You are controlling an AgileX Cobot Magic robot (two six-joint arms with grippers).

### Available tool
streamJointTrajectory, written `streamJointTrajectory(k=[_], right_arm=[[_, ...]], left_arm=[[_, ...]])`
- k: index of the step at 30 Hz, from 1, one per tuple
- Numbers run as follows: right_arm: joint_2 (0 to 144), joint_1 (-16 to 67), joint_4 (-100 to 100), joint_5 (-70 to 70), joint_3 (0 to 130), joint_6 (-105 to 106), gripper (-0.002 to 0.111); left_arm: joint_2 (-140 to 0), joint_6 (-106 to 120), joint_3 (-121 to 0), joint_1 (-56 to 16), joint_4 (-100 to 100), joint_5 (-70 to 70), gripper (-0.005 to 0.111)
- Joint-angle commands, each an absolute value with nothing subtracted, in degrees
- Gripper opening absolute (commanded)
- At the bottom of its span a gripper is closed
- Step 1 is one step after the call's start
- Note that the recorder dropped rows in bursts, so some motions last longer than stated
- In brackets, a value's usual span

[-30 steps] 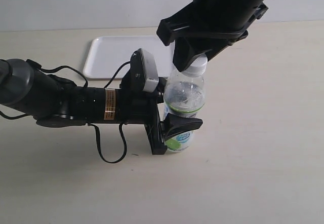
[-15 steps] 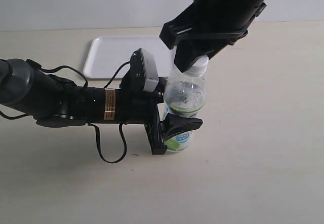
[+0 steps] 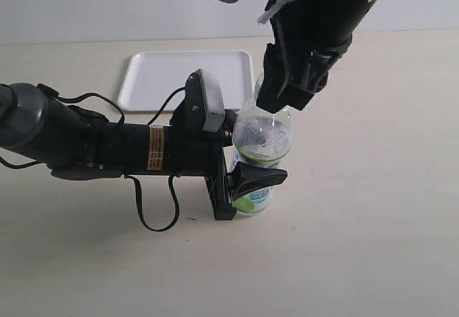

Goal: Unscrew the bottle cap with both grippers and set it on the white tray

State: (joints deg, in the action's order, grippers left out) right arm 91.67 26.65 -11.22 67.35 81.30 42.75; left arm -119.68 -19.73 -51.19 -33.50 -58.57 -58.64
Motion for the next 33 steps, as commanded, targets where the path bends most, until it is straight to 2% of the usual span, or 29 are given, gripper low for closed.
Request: streamJointTrajectory(k=[1, 9, 19, 33], right_arm=[[91.89, 26.65, -11.16, 67.58, 81.76, 50.07, 0.000], [91.89, 26.65, -11.86, 67.54, 81.76, 63.73, 0.000], [91.89, 26.65, -11.60, 67.29, 81.76, 70.53, 0.000], [91.89, 26.65, -11.60, 67.54, 81.76, 94.44, 0.000]], left_arm=[[-119.02, -20.16, -51.31, -33.59, -57.65, -60.58, 0.000], [-119.02, -20.16, -51.31, -33.59, -57.65, -60.58, 0.000], [-119.02, -20.39, -51.31, -33.59, -57.76, -60.11, 0.000], [-119.02, -21.03, -51.31, -33.59, -57.85, -60.11, 0.000]])
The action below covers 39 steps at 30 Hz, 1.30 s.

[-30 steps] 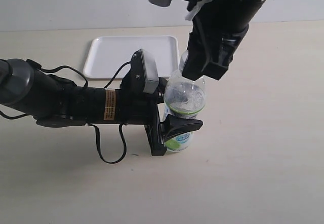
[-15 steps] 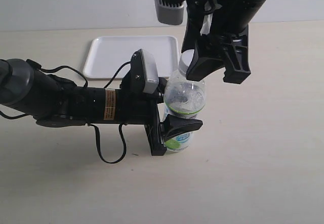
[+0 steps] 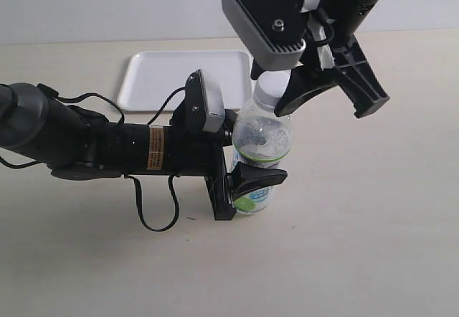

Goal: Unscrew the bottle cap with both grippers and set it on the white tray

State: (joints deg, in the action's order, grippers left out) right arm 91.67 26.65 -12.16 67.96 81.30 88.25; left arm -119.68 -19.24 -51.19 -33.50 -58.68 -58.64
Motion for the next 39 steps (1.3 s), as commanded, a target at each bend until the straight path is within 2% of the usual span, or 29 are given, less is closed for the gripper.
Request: streamJointTrajectory(k=[1, 22, 39], right_arm=[[91.89, 26.65, -11.60, 67.54, 81.76, 96.56, 0.000], [91.89, 26.65, -11.60, 67.54, 81.76, 120.79, 0.000], [90.44, 26.65, -11.49, 66.61, 81.76, 120.80, 0.000]], left_arm=[[-119.02, -21.03, -51.31, -33.59, -57.85, -60.11, 0.000], [-119.02, -21.03, -51.31, -33.59, -57.85, -60.11, 0.000], [-119.02, -21.01, -51.31, -33.59, -57.73, -60.11, 0.000]])
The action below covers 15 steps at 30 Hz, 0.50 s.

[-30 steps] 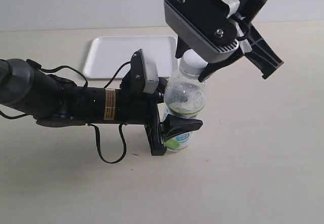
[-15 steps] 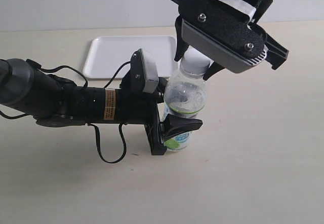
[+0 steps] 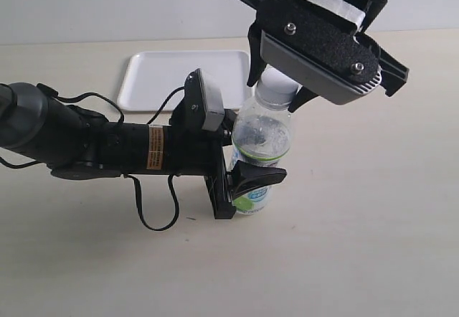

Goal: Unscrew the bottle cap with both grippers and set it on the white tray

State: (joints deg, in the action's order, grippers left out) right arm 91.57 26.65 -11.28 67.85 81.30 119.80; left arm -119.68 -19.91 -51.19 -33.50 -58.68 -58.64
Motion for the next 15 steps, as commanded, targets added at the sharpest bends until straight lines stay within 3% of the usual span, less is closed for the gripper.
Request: streamJointTrajectory(k=[1, 15], right_arm=[[89.95, 26.65, -11.49, 66.61, 81.76, 120.80, 0.000], [89.36, 26.65, -11.97, 66.71, 81.76, 120.68, 0.000]], left_arm=[[-119.02, -21.01, -51.31, -33.59, -57.73, -60.11, 0.000], [-119.02, -21.01, -51.31, -33.59, -57.73, -60.11, 0.000]])
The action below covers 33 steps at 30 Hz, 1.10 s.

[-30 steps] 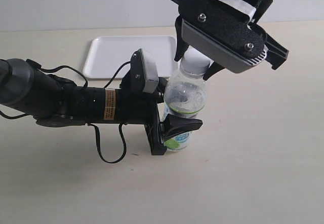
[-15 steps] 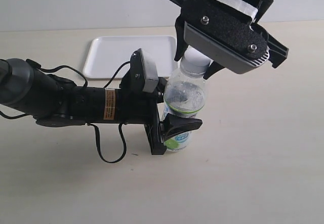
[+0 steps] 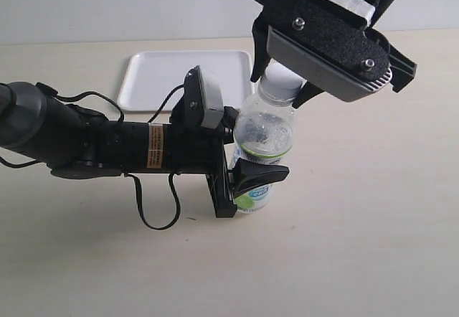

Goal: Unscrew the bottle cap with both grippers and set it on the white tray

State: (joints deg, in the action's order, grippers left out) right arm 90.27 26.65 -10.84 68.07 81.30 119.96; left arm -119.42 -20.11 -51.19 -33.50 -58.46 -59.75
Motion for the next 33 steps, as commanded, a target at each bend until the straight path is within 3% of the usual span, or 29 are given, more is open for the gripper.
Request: streamJointTrajectory(k=[1, 4, 11, 15, 24, 33], right_arm=[[89.36, 26.65, -11.97, 66.71, 81.76, 120.68, 0.001], [89.36, 26.65, -11.97, 66.85, 81.76, 119.83, 0.013], [89.36, 26.65, -13.05, 66.83, 81.76, 119.83, 0.060], [89.36, 26.65, -15.94, 66.83, 81.76, 119.83, 0.078], [89.36, 26.65, -17.52, 66.41, 81.76, 100.66, 0.095], [89.32, 26.65, -21.55, 62.42, 81.76, 89.85, 0.096]], left_arm=[[-119.02, -21.01, -51.31, -33.59, -57.73, -60.11, 0.000], [-119.02, -21.01, -51.31, -33.59, -57.73, -60.11, 0.000], [-119.02, -21.01, -51.31, -33.59, -57.63, -60.11, 0.000], [-119.02, -21.01, -51.31, -33.59, -57.63, -60.33, 0.000], [-119.02, -21.01, -51.31, -33.59, -57.24, -60.33, 0.000], [-119.02, -21.01, -51.31, -33.59, -57.24, -60.33, 0.000]])
